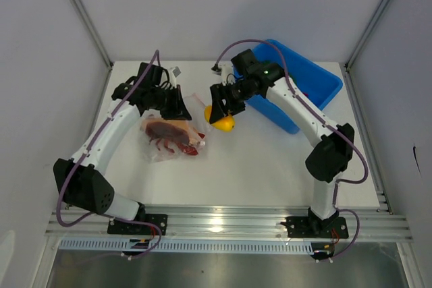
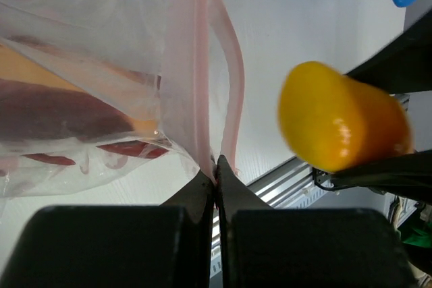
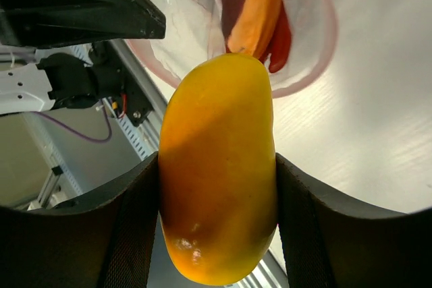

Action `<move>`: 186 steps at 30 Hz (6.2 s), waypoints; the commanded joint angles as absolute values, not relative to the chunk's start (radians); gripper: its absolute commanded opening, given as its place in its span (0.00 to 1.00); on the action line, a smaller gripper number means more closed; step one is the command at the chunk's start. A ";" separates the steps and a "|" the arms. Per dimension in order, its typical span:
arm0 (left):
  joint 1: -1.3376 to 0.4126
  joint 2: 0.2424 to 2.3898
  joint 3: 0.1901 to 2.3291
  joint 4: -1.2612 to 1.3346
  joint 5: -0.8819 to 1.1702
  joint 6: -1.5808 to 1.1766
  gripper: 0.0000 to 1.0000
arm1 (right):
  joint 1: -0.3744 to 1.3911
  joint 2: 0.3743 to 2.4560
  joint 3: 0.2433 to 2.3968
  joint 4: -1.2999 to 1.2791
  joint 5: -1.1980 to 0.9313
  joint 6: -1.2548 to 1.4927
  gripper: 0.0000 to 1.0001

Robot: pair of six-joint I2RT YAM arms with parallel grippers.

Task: Place the food in the zip-top bag and seal the zipper
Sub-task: Place the fake fruit in the zipper food storage bag, then pick up the fake vegetable from the bin, then place the fake vegetable in the zipper food storage bag.

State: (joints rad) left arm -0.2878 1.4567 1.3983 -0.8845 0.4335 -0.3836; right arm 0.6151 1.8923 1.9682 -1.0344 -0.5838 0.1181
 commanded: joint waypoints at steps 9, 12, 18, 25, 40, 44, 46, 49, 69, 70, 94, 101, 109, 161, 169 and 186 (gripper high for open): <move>-0.311 1.368 1.428 -0.881 0.521 -0.402 0.01 | 0.681 2.046 2.146 -1.059 -0.558 0.155 0.15; -0.325 1.362 1.428 -0.881 0.531 -0.405 0.01 | 0.689 2.075 2.169 -1.040 -0.554 0.172 0.16; -0.334 1.347 1.447 -0.868 0.549 -0.419 0.01 | 0.703 2.125 2.189 -0.988 -0.531 0.222 0.21; -0.334 1.328 1.443 -0.856 0.549 -0.442 0.01 | 0.710 2.169 2.232 -0.976 -0.526 0.239 0.55; -0.334 1.336 1.453 -0.838 0.522 -0.446 0.01 | 0.666 2.013 2.177 -1.005 -0.424 0.232 0.99; -0.334 1.347 1.447 -0.830 0.522 -0.445 0.01 | 0.569 1.945 2.171 -0.983 -0.351 0.268 0.99; -0.334 1.350 1.439 -0.825 0.520 -0.445 0.01 | 0.528 1.899 2.149 -0.959 -0.268 0.287 0.99; -0.334 1.358 1.430 -0.813 0.526 -0.448 0.00 | 0.424 1.844 2.074 -0.885 -0.195 0.372 0.99; -0.334 1.407 1.321 -0.752 0.525 -0.471 0.01 | 0.216 2.272 1.997 -0.308 -0.057 0.702 0.91; -0.334 1.405 1.313 -0.747 0.523 -0.475 0.01 | 0.215 2.299 2.031 -0.305 -0.052 0.716 0.91; -0.334 1.476 1.290 -0.721 0.489 -0.529 0.01 | 0.206 2.654 2.299 -0.268 -0.083 0.864 0.74; -0.334 1.463 1.278 -0.730 0.482 -0.529 0.01 | 0.206 2.692 2.324 -0.281 -0.092 0.893 0.63; -0.333 1.454 1.267 -0.739 0.477 -0.523 0.01 | 0.195 2.706 2.324 -0.305 -0.072 0.919 0.34; -0.334 1.411 1.180 -0.660 0.499 -0.485 0.00 | 0.353 1.648 1.635 -0.879 -0.948 0.284 0.00; -0.334 1.440 1.232 -0.681 0.460 -0.451 0.00 | 0.541 1.634 1.583 -1.019 -0.956 0.229 0.00; -0.334 1.398 1.262 -0.721 0.532 -0.454 0.01 | 0.610 1.813 1.719 -1.062 -0.796 0.232 0.00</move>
State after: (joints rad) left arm -0.3309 1.4578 1.2514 -0.7162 0.4999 -0.4690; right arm 0.5884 1.7622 1.6176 -1.0367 -0.8646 0.2489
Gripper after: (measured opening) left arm 0.003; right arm 0.458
